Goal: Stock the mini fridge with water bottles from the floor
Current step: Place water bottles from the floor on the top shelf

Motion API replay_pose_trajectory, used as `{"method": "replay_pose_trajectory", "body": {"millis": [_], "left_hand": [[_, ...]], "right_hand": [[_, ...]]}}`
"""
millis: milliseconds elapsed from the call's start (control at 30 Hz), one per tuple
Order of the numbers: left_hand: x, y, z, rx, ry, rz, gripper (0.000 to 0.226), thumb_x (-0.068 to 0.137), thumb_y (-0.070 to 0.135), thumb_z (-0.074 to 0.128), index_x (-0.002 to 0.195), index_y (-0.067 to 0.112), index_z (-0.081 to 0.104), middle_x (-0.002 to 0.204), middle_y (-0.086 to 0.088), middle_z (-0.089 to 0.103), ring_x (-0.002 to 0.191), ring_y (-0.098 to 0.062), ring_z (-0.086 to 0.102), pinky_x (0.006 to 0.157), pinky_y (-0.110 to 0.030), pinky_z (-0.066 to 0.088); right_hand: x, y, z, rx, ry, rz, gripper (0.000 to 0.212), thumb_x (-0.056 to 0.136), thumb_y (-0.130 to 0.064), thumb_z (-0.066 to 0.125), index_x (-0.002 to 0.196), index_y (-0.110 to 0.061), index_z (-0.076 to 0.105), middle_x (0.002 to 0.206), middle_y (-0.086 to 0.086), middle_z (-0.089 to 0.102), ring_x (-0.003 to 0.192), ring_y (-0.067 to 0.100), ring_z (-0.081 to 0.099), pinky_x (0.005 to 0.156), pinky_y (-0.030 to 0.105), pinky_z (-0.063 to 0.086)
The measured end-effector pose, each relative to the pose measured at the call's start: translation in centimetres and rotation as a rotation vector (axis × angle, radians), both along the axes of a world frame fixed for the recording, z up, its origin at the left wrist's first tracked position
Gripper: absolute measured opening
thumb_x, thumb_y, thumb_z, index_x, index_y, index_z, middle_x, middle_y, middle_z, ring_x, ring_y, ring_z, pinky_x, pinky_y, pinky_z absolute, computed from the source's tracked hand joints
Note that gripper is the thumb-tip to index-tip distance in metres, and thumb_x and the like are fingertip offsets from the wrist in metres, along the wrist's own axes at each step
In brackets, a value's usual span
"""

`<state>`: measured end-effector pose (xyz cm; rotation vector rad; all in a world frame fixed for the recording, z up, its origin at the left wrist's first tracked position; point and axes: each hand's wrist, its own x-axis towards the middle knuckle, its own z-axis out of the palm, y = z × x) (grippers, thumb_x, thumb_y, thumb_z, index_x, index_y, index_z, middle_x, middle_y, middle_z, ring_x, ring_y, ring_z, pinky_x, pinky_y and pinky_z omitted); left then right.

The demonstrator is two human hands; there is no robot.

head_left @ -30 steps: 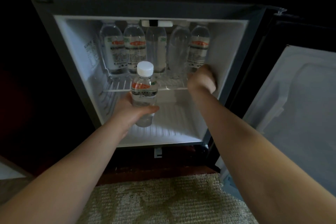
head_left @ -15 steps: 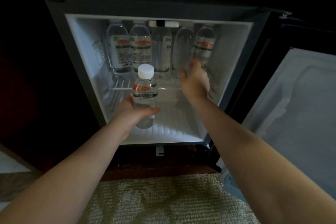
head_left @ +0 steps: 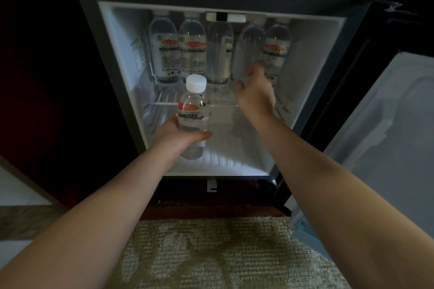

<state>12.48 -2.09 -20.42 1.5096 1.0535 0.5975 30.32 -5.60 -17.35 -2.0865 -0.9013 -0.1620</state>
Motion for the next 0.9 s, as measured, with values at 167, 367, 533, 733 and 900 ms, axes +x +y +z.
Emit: {"method": "replay_pose_trajectory", "body": {"millis": [167, 367, 533, 733, 900], "left_hand": [[-0.6, -1.1, -1.3, -0.060, 0.039, 0.013, 0.056, 0.067, 0.020, 0.083, 0.117, 0.020, 0.057, 0.106, 0.004, 0.064, 0.090, -0.012, 0.059, 0.084, -0.033, 0.045], [-2.3, -1.8, -4.1, 0.025, 0.273, -0.015, 0.055, 0.066, 0.027, 0.084, 0.115, 0.015, 0.060, 0.109, -0.001, 0.066, 0.101, -0.018, 0.060, 0.083, -0.029, 0.047], [-3.8, -1.8, -5.1, 0.057, 0.367, -0.165, 0.058, 0.069, 0.029, 0.083, 0.119, 0.014, 0.057, 0.113, -0.005, 0.065, 0.108, -0.023, 0.060, 0.094, -0.037, 0.048], [-7.0, 2.0, -3.4, 0.061, 0.348, 0.092, 0.067, 0.079, 0.032, 0.070, 0.136, 0.013, 0.042, 0.129, -0.006, 0.054, 0.110, -0.023, 0.054, 0.084, -0.030, 0.044], [-8.4, 5.7, -2.8, 0.218, 0.511, 0.108, 0.052, 0.085, 0.048, 0.059, 0.120, 0.010, 0.054, 0.111, -0.009, 0.061, 0.097, -0.026, 0.061, 0.079, -0.035, 0.051]], "right_hand": [[-4.5, -2.4, -1.1, 0.298, 0.306, 0.298, 0.014, 0.086, -0.018, 0.065, 0.096, -0.018, 0.054, 0.064, -0.008, 0.047, 0.057, 0.006, 0.047, 0.056, 0.023, 0.039], [-8.2, -4.3, -3.7, -0.039, 0.583, 0.683, 0.037, 0.079, -0.031, 0.075, 0.111, -0.025, 0.057, 0.107, -0.006, 0.065, 0.100, 0.009, 0.062, 0.090, 0.030, 0.051], [-8.7, -4.3, -4.9, -0.116, 0.530, 0.670, 0.040, 0.076, -0.029, 0.079, 0.110, -0.019, 0.059, 0.105, -0.006, 0.066, 0.096, 0.012, 0.063, 0.075, 0.025, 0.049], [-9.1, -2.2, -8.4, -0.116, 0.374, 0.592, 0.043, 0.076, -0.023, 0.077, 0.112, -0.020, 0.053, 0.105, -0.006, 0.062, 0.100, 0.014, 0.060, 0.089, 0.036, 0.049], [-9.3, 1.7, -10.6, -0.059, 0.336, 0.536, 0.049, 0.078, -0.016, 0.075, 0.122, -0.014, 0.053, 0.113, -0.002, 0.060, 0.106, 0.015, 0.055, 0.086, 0.027, 0.041]]}}
